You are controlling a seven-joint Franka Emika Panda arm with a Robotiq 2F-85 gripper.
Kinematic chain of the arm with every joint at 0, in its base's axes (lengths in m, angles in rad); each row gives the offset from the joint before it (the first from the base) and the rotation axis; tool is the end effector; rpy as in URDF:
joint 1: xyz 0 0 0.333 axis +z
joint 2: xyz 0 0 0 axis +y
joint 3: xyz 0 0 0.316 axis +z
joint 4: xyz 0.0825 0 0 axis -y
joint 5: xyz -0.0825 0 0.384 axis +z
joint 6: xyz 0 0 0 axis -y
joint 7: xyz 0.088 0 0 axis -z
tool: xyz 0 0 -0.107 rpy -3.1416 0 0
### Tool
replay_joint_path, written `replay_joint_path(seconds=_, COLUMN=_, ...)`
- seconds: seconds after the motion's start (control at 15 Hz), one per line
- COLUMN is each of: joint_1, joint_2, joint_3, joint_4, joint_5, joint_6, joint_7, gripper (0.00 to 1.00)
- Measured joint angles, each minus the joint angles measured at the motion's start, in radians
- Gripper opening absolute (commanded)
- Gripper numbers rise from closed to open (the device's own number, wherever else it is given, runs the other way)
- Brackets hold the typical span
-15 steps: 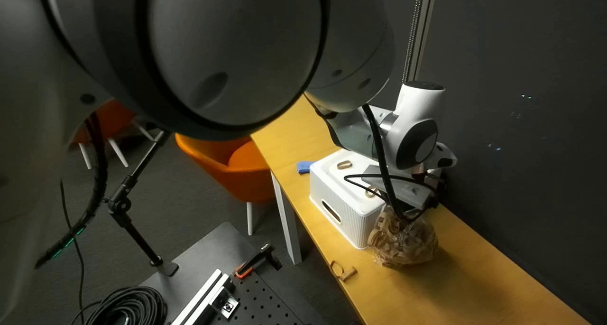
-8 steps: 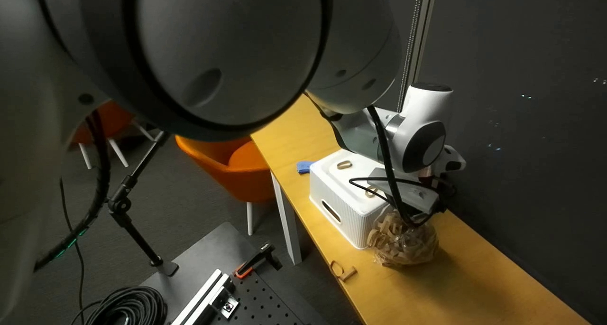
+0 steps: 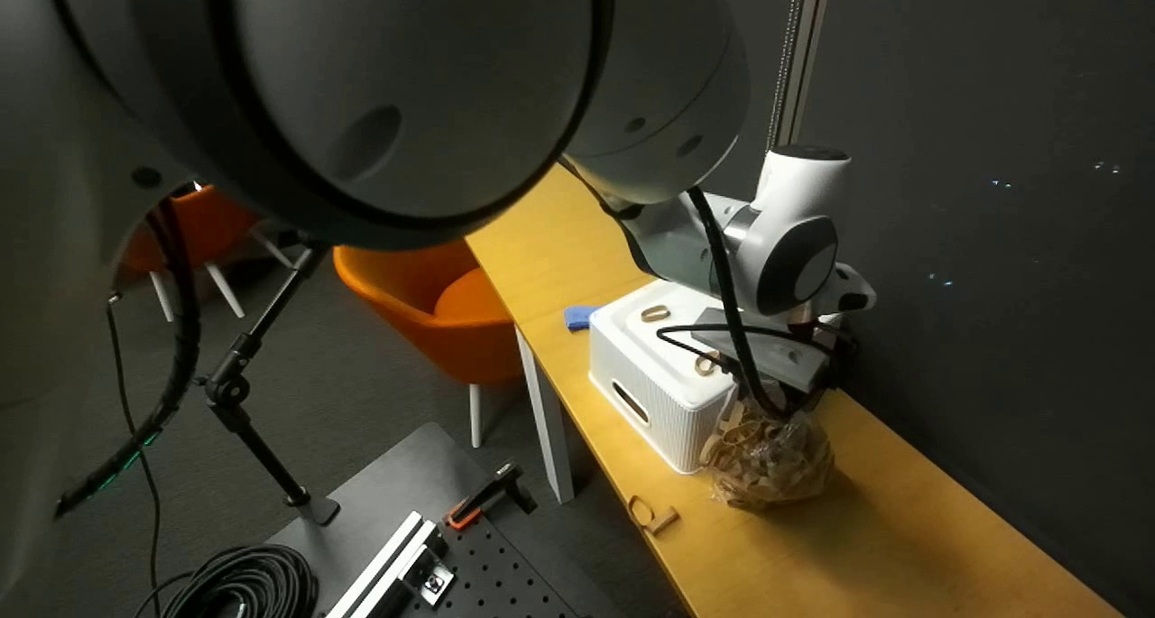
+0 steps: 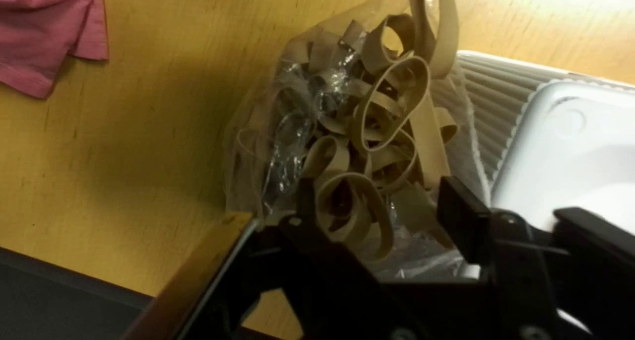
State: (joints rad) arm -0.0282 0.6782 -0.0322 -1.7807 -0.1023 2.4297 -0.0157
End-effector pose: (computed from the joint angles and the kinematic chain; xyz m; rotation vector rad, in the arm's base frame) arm 0.6525 -0.0384 0.1721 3.0558 0.0620 -0.0499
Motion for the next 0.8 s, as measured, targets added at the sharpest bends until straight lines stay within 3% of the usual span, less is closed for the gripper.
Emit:
replay_joint_path(seconds=0.07, joint_1=0.001, joint_2=-0.005, joint_3=0.005, joint_4=-0.001, joint_5=0.008, joint_6=-0.002, joint_7=0.000, gripper=1.00)
replay_joint_path(seconds=0.8, joint_1=0.010, joint_2=-0.085, joint_3=0.048, joint_4=0.027, joint_5=0.034, joint_6=-0.075, joint_7=-0.013, gripper=1.00)
